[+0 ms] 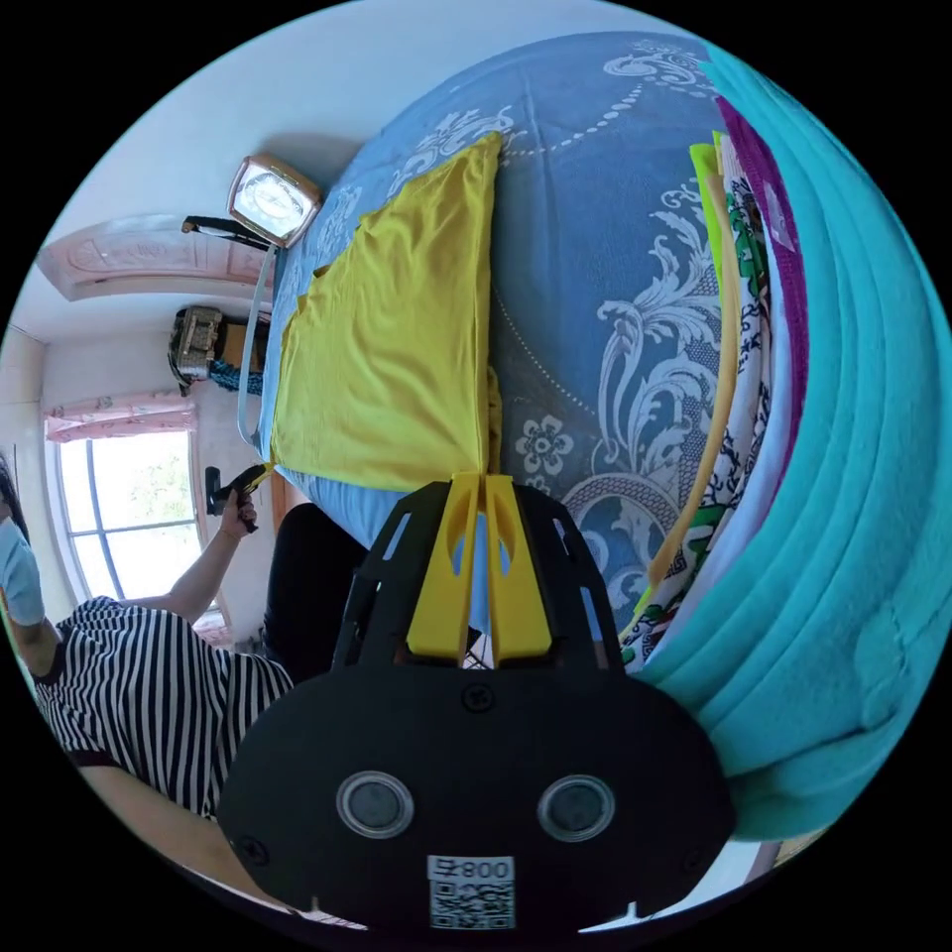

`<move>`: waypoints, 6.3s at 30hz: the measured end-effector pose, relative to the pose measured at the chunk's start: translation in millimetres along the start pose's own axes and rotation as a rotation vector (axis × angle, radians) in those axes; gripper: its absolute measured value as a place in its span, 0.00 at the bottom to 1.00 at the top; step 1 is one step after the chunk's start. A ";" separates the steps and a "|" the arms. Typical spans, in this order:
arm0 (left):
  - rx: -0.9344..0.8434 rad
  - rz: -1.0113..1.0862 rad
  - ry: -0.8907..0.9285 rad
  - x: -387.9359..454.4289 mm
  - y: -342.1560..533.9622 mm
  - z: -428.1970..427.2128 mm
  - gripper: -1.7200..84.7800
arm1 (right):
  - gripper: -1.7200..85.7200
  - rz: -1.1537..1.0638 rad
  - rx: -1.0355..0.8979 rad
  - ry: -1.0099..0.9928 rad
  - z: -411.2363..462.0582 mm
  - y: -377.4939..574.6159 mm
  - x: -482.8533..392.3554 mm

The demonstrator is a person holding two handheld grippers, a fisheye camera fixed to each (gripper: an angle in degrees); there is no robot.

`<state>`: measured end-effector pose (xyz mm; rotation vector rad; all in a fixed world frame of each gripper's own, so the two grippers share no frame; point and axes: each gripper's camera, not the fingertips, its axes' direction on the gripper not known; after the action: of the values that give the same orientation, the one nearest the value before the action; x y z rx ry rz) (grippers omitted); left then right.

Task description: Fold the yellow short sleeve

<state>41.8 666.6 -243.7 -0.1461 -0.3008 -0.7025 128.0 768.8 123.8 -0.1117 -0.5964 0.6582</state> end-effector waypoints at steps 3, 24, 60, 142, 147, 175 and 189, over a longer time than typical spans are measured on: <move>0.029 0.129 0.051 53.4 21.2 12.0 0.04 | 0.03 -0.011 -0.003 0.014 1.9 -0.1 -9.4; -0.076 1.385 -0.273 635.0 232.5 336.7 0.08 | 0.03 -0.199 0.025 -0.115 -4.9 -34.5 -77.4; -0.132 1.015 0.106 697.6 232.3 405.5 0.04 | 0.09 0.163 0.204 -0.325 57.9 -292.8 -56.1; 0.340 -0.279 0.751 -322.4 153.1 -9.6 0.03 | 0.06 -0.432 -0.154 -0.334 242.3 -484.9 -939.9; 0.361 -0.293 0.741 -347.0 171.6 -28.2 0.03 | 0.07 -0.517 -0.111 -0.375 179.1 -429.2 -898.3; 0.110 -0.172 0.828 -300.2 205.9 -14.9 0.13 | 0.05 -0.070 -0.162 -0.618 119.9 -140.4 -598.9; 0.388 -0.345 0.934 -284.0 216.8 -38.9 0.15 | 0.04 -0.155 -0.058 -0.738 48.2 -66.3 -546.2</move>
<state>-12.8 995.3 -378.2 0.6102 0.4491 -0.9618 -207.5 381.7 -82.8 0.1321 -1.3203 0.5209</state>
